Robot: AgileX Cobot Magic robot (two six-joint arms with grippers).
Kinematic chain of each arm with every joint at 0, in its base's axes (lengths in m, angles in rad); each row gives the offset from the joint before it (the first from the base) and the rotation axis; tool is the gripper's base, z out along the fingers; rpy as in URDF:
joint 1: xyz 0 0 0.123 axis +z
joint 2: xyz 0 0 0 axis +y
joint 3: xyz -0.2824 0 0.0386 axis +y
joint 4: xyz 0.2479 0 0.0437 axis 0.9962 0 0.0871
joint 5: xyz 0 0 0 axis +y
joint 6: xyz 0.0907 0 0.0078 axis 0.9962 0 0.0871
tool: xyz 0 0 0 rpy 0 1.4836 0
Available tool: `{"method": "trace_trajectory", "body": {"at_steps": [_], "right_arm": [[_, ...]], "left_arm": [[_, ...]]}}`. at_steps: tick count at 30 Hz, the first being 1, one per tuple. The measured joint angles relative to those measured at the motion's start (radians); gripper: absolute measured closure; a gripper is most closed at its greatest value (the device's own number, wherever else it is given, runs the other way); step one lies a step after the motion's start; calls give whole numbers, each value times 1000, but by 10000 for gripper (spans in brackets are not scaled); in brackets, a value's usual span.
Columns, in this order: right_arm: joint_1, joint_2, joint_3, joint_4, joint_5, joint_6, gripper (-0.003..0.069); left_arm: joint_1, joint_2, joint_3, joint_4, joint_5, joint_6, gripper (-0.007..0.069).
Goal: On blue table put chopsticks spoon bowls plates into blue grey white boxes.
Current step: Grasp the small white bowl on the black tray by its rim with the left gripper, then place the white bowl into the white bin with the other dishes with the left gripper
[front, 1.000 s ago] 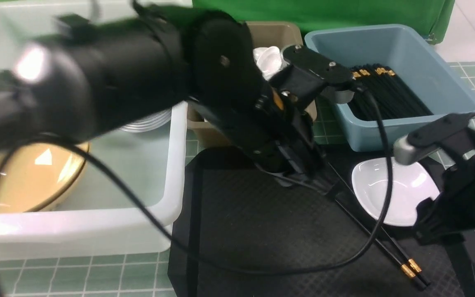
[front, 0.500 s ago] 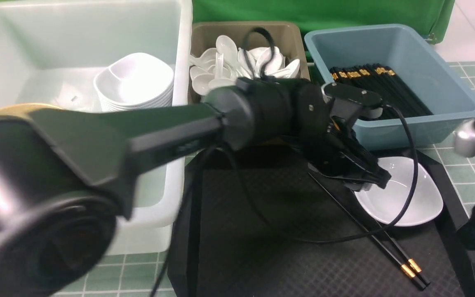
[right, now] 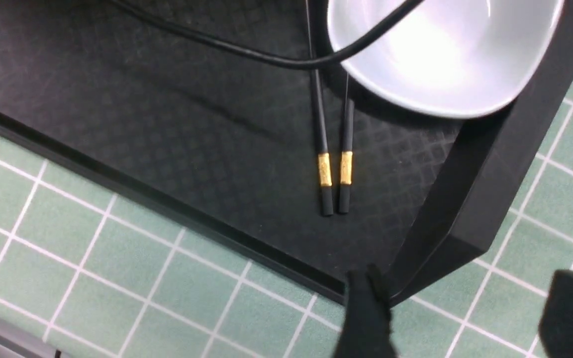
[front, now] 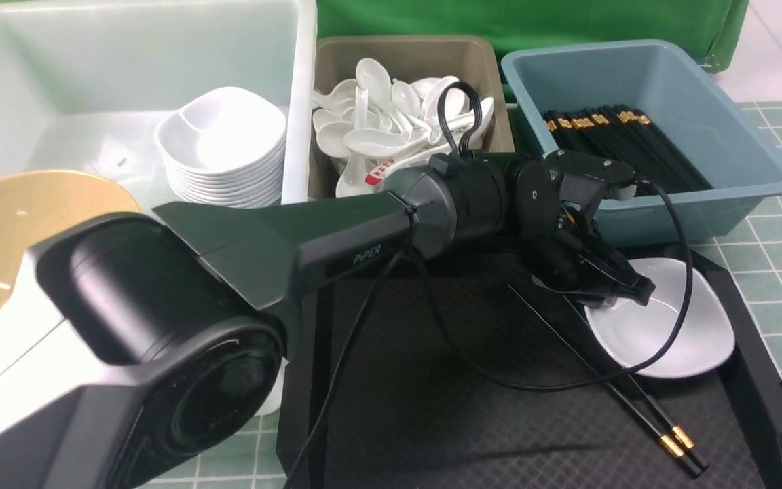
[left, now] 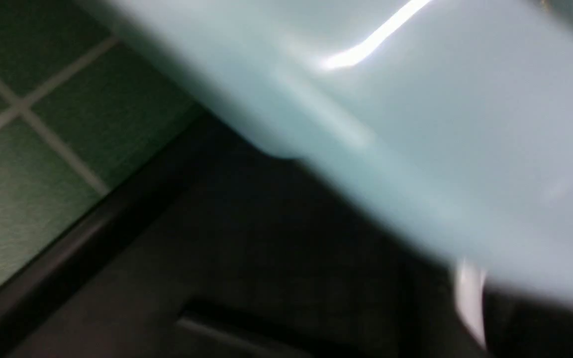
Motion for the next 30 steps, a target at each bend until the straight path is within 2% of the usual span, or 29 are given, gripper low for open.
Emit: {"method": "trace_trajectory", "body": {"at_steps": [1,3,11,13,16,21,23,24,25,26,28,30], "right_arm": [[0,0,0,0,-1,-7,221],[0,0,-14,-1,9,-21,302],[0,0,-151,17,31,-56,577],[0,4,-191,58,35,-91,616],[7,36,-262,135,41,-155,622],[106,127,-354,160,34,-180,622],[206,207,-418,160,8,-182,622],[233,226,-434,160,1,-182,622],[292,271,-473,160,-16,-182,622],[330,297,-496,159,-21,-182,622],[391,362,-558,144,-27,-182,622],[416,392,-587,138,-27,-182,622]], "left_arm": [[0,-4,-10,-13,10,0,577],[2,-23,-16,-11,42,14,595],[50,-166,-12,34,299,53,620],[77,-237,-1,47,369,65,620],[123,-357,38,63,424,76,620],[266,-552,125,85,441,76,620],[382,-638,168,92,443,75,620],[392,-644,175,93,444,75,620],[485,-686,196,106,445,71,620],[526,-698,203,113,446,70,620],[634,-714,208,122,453,69,620],[690,-714,209,125,451,67,620]]}}
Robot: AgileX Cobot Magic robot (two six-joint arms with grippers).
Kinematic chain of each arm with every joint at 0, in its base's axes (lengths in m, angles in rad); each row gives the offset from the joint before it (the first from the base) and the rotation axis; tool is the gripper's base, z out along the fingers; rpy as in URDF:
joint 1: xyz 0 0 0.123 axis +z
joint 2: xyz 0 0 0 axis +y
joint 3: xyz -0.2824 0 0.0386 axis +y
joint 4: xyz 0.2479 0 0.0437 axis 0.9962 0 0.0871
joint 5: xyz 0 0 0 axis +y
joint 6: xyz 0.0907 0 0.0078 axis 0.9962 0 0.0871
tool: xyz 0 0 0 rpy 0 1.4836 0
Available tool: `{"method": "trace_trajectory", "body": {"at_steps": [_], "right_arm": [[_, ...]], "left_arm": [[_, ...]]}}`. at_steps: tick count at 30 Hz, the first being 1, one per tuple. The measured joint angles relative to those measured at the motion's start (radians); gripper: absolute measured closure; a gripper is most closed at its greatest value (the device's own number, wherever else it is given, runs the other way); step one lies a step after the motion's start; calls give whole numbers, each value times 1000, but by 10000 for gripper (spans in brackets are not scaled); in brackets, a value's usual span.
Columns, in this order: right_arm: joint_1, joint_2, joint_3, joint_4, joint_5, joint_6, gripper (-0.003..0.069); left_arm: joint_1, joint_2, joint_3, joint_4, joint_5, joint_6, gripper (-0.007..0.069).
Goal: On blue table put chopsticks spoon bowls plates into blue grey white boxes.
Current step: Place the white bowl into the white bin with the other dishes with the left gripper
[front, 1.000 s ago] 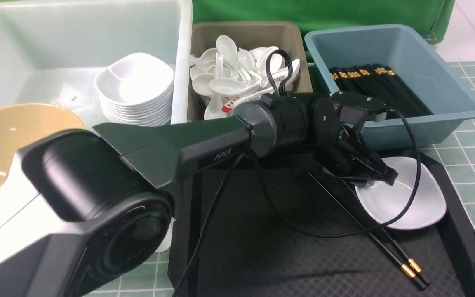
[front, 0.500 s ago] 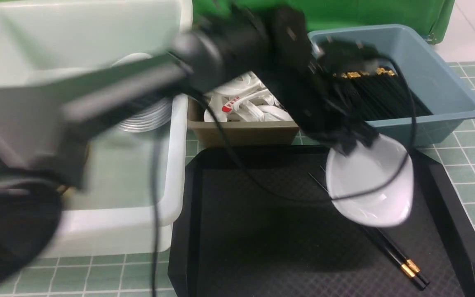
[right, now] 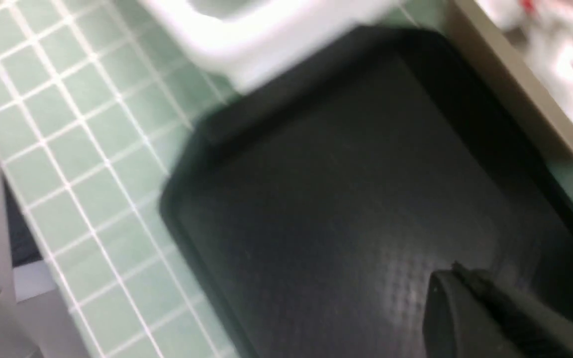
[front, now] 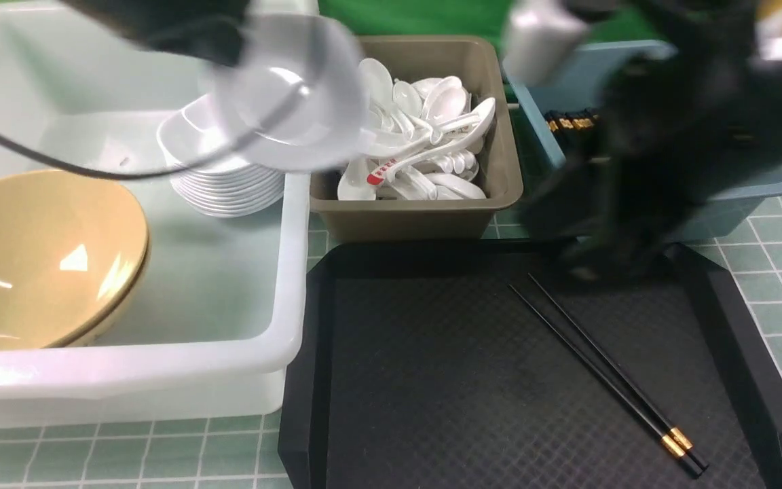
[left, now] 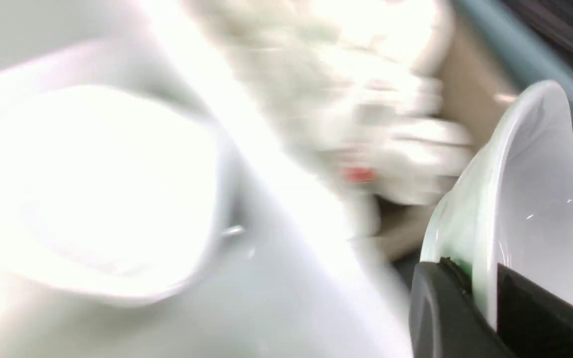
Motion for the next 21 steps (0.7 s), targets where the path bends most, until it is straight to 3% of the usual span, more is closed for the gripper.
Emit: {"method": "trace_trajectory", "body": {"at_steps": [2,6,21], "right_arm": [[24,48,-46,-8,-1,0,622],[25,84,-72,-20,-3,1,621],[25,87,-73,-127,10,78,614]], "left_arm": [[101,9,5,-15,-32,-20,620],[163,55,13,-38,-141,-26,620],[169,365,17,-93,-410,4,589]]}}
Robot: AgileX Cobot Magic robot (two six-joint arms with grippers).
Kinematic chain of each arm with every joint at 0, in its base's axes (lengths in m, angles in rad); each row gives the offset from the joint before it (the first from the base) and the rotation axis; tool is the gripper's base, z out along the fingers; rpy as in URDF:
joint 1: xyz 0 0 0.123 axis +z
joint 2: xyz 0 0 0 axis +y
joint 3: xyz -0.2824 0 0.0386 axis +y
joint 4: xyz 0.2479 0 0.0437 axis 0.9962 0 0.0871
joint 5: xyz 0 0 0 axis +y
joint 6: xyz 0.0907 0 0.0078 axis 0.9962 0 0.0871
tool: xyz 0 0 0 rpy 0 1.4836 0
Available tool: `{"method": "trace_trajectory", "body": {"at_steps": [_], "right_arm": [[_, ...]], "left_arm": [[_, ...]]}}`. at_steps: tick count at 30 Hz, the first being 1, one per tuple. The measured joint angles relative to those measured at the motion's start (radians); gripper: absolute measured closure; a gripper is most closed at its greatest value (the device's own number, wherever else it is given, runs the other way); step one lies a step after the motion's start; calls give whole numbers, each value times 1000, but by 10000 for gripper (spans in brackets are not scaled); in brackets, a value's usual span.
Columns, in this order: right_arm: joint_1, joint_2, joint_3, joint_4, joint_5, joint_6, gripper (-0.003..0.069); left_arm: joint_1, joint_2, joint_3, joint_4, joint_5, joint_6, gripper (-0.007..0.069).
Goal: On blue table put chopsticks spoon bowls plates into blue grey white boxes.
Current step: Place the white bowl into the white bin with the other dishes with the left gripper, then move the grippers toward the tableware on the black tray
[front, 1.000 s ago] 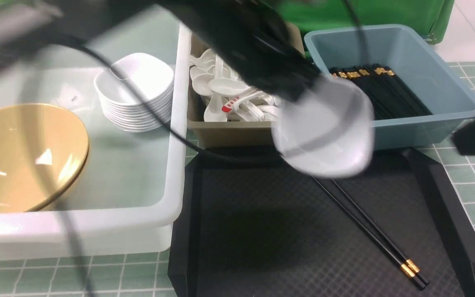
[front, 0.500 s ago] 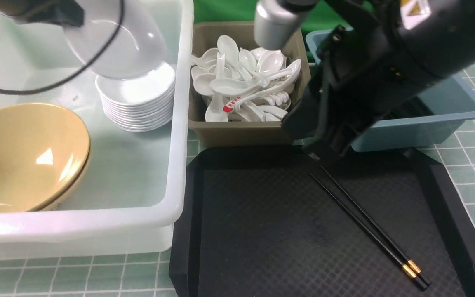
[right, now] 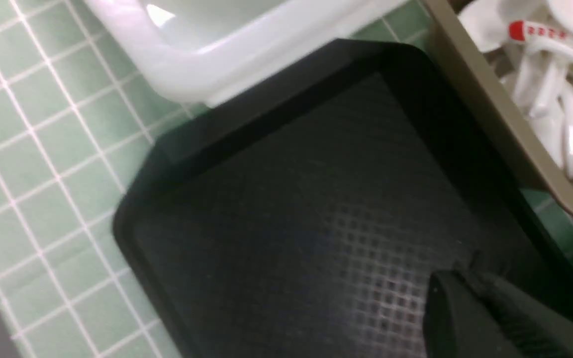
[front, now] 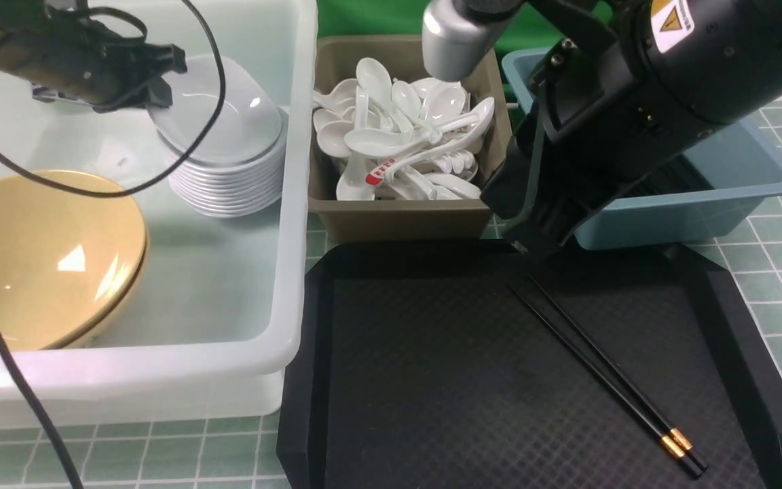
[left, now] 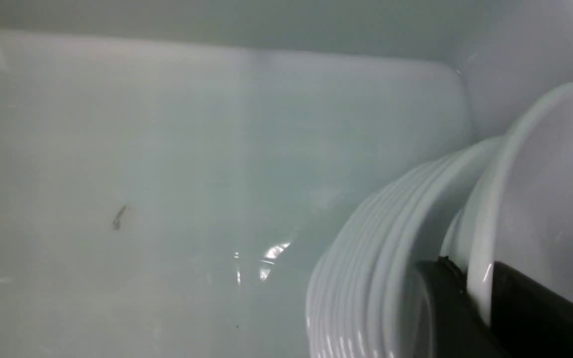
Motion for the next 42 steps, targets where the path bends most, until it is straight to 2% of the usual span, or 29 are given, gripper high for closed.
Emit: {"method": "trace_trajectory", "body": {"at_steps": [1,3,4,11,13,14,17,21,22,24,25,27,28,29,32,37,42], "right_arm": [[0,0,0,-3,2,7,613],[-1,0,-1,-51,39,47,612],[-1,0,-1,-53,48,51,612],[-80,0,68,-108,101,127,603],[-106,0,107,-111,100,142,598],[-133,0,166,-113,100,149,586],[-169,0,249,-113,90,160,555],[-225,0,387,-113,0,175,421],[-231,0,409,-113,-21,179,396],[-240,0,467,-113,-87,193,300],[-242,2,472,-113,-93,193,291],[-242,15,522,-112,-158,194,192],[-242,17,526,-112,-170,194,185],[-242,48,551,-110,-215,191,132],[-242,101,565,-113,-263,189,98],[-242,207,567,-150,-347,189,102],[-242,279,567,-163,-383,189,190]], "left_arm": [[0,1,0,0,-1,5,583],[0,13,0,7,7,50,509],[0,13,0,8,8,53,501],[-2,1,0,23,41,118,155],[-2,-13,0,26,50,120,108],[-2,-42,-7,30,74,123,57],[-7,-90,-36,30,123,126,35],[-52,-208,-77,38,222,115,114],[-64,-228,-78,43,248,104,153],[-100,-269,-78,55,309,91,253],[-108,-272,-78,57,316,90,265],[-161,-305,-78,81,388,85,400],[-167,-309,-78,86,405,85,439],[-212,-321,-77,103,447,85,536],[-280,-335,-56,119,488,85,610],[-389,-361,49,124,504,86,631],[-483,-414,211,125,481,86,631]]}}
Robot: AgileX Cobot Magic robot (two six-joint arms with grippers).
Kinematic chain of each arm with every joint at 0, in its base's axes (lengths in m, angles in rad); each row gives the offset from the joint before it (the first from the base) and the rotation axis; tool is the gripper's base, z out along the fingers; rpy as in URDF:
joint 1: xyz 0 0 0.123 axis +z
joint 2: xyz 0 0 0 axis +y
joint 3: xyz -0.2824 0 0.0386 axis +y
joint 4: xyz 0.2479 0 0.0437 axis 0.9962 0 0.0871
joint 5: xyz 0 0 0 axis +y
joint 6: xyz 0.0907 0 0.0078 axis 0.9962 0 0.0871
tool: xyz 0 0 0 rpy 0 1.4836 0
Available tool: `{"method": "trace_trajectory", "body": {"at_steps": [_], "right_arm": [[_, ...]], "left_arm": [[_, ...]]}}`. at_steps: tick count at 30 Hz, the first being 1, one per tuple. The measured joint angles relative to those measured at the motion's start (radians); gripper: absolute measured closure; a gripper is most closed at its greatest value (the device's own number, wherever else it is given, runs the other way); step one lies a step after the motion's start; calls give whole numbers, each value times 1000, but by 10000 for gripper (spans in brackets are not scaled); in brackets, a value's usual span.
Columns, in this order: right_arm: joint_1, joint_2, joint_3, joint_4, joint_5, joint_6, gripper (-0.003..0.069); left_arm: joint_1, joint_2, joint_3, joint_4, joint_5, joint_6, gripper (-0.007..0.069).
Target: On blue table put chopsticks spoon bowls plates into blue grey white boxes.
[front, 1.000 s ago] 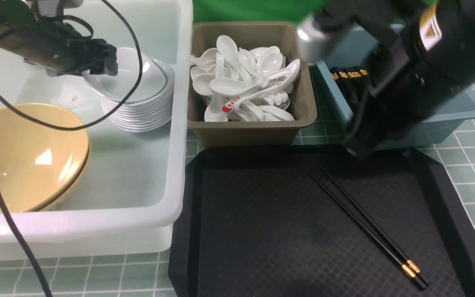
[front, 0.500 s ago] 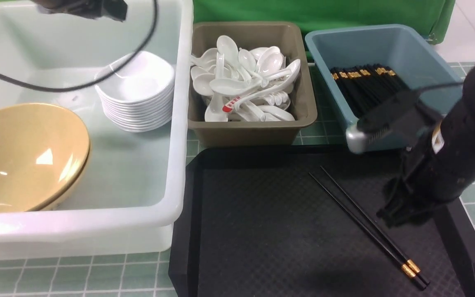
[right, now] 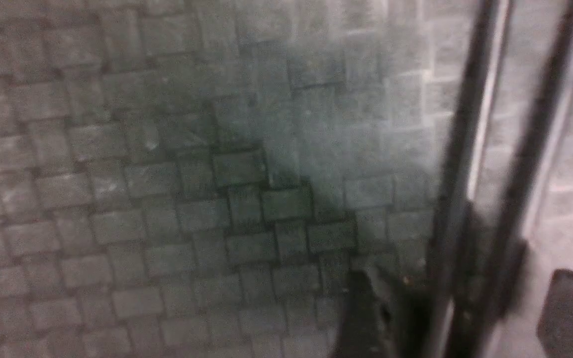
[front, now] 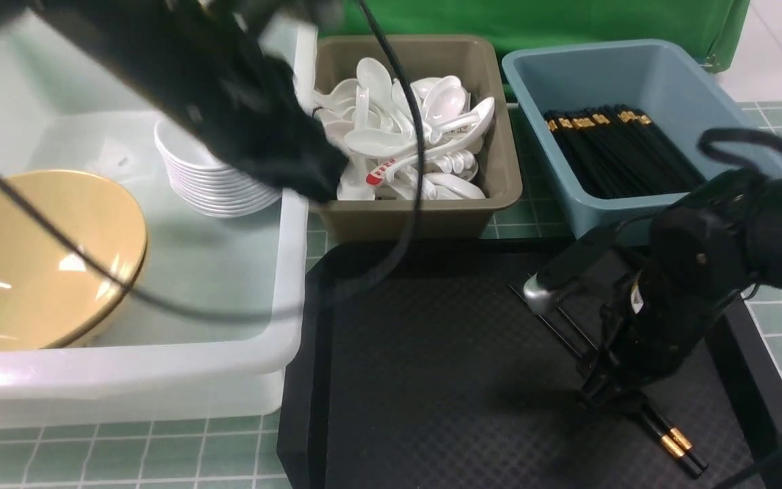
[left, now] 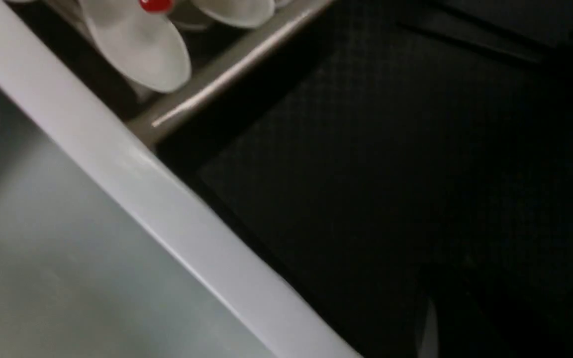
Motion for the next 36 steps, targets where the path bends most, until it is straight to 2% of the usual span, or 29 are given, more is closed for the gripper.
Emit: {"method": "trace_trajectory", "body": {"at_steps": [2,3,4,8,9,13,18,24,28,30,31,36], "right_arm": [[0,5,-1,3,0,-1,235],[0,9,-3,9,-1,-1,295],[0,10,-3,10,-1,-1,304],[0,15,-8,28,3,-1,505],[0,15,-9,28,4,0,519],[0,-1,-19,28,46,-4,517],[12,-144,-65,34,110,-26,517],[-48,-259,-285,28,132,-33,517],[-149,-187,-470,22,99,-23,517],[-181,-135,-540,19,79,-11,550],[-203,-80,-598,17,59,9,596],[-249,130,-772,17,8,82,620]], "left_arm": [[-13,-13,31,0,-5,0,631],[-21,-28,58,0,-6,0,631],[-23,-32,64,0,-6,0,631],[-24,-82,100,-7,-7,5,631],[-24,-95,103,-8,-7,9,631],[-24,-156,103,-44,-9,24,631],[-24,-195,103,-100,-32,44,631],[-24,-156,78,-181,-202,104,631],[-24,-73,-45,-211,-331,147,631],[-24,-34,-99,-214,-365,161,631],[-24,1,-141,-215,-392,179,631],[-24,101,-219,-218,-412,204,631]]}}
